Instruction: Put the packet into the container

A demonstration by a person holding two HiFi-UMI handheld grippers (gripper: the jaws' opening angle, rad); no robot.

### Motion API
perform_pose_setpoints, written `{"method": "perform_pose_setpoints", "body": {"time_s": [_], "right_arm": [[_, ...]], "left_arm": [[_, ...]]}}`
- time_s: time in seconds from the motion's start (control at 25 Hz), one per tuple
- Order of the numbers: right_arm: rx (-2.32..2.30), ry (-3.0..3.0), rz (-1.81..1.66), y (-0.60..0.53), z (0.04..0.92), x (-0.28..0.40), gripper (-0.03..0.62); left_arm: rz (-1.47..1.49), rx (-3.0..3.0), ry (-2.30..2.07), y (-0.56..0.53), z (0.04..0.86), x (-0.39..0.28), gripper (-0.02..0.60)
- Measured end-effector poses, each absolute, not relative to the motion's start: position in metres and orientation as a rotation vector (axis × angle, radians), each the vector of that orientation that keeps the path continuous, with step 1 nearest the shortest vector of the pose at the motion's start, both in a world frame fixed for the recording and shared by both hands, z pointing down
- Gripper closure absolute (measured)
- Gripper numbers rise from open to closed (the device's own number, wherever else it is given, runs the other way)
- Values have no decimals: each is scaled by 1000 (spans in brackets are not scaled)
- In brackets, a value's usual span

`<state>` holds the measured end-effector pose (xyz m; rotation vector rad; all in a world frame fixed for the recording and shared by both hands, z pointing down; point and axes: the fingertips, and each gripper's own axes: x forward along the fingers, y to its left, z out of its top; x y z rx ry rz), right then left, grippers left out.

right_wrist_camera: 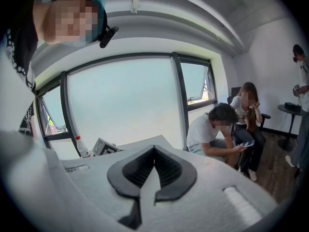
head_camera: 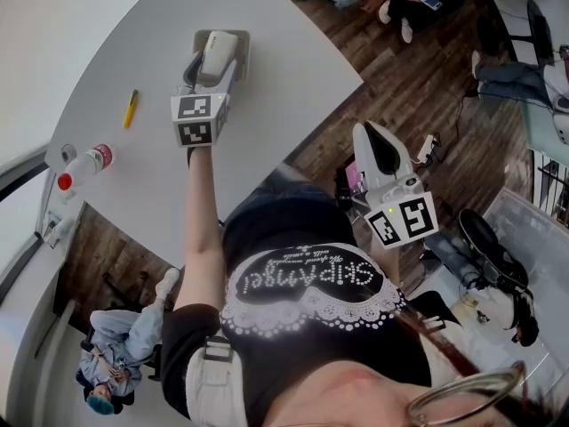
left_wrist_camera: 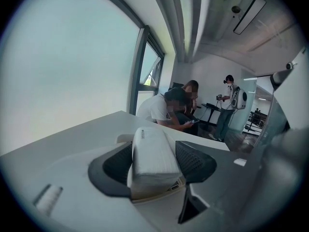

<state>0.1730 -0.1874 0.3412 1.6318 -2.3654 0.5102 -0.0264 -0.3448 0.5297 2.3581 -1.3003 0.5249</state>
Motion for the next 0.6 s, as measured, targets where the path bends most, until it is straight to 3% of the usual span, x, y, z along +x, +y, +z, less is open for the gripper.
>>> {"method": "perform_pose_setpoints", "body": {"time_s": [0.6], "right_arm": [[1635,-2372,504,-188,340,173,592]], "left_arm": [[496,2326,-1331,-345,525,-35,285]]}}
